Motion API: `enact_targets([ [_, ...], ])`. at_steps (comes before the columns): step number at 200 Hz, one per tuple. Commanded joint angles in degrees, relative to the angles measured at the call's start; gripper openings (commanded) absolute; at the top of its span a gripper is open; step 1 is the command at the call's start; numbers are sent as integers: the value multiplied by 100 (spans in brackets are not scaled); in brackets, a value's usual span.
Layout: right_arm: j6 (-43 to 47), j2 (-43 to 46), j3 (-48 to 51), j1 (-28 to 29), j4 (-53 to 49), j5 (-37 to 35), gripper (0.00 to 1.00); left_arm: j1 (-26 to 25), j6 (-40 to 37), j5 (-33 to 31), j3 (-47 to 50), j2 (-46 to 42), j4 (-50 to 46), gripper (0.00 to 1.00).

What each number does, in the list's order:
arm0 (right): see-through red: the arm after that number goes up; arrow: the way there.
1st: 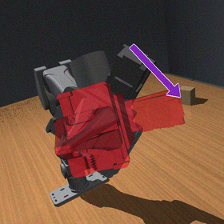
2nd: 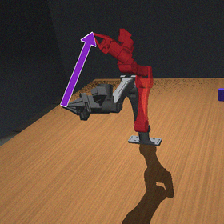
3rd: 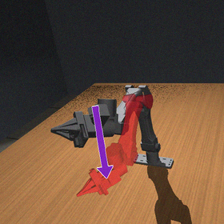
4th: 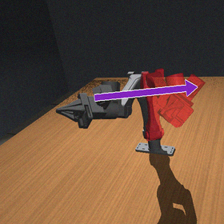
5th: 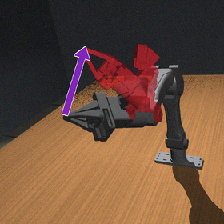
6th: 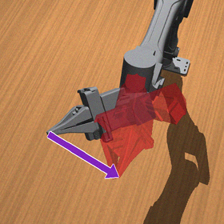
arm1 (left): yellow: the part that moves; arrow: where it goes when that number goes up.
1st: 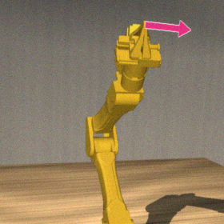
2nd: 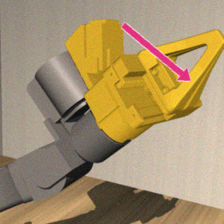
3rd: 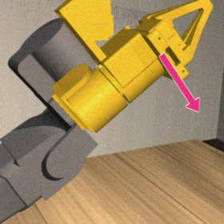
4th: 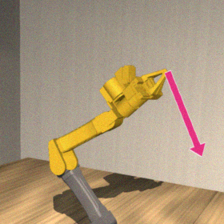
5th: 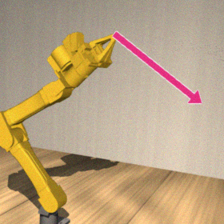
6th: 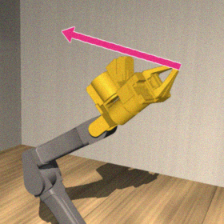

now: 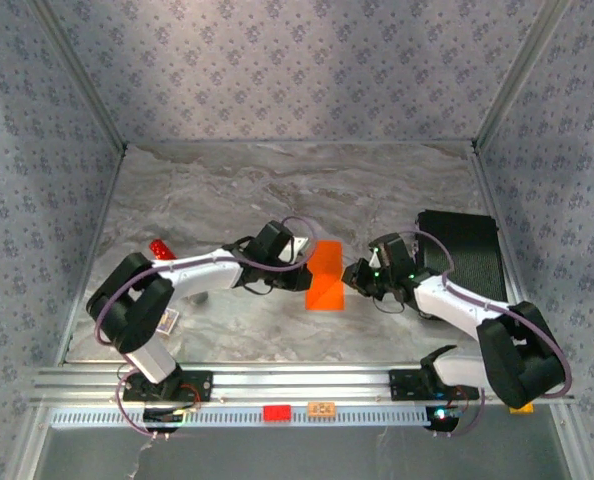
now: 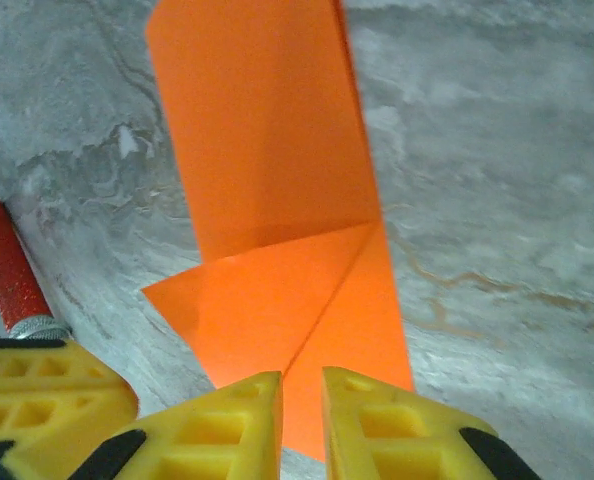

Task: Fold a paper plane with a square sheet of paper (pick it up from the middle)
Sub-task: Fold the triangle a second time at the center of the table.

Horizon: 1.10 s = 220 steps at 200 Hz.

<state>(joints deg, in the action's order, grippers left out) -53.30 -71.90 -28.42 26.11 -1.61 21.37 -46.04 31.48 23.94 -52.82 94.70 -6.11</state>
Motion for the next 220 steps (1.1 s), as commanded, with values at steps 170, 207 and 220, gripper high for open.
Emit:
enact_targets([
  [170,-280,62,220,377,-227,34,30,171,-468,23,-1009,1458,-432,9],
  [207,-304,-61,141,474,-171,44,30,166,-512,-13,-806,1558,-393,8],
  [220,-299,-99,104,498,-170,60,30,174,-503,-16,-761,1545,-365,8],
])
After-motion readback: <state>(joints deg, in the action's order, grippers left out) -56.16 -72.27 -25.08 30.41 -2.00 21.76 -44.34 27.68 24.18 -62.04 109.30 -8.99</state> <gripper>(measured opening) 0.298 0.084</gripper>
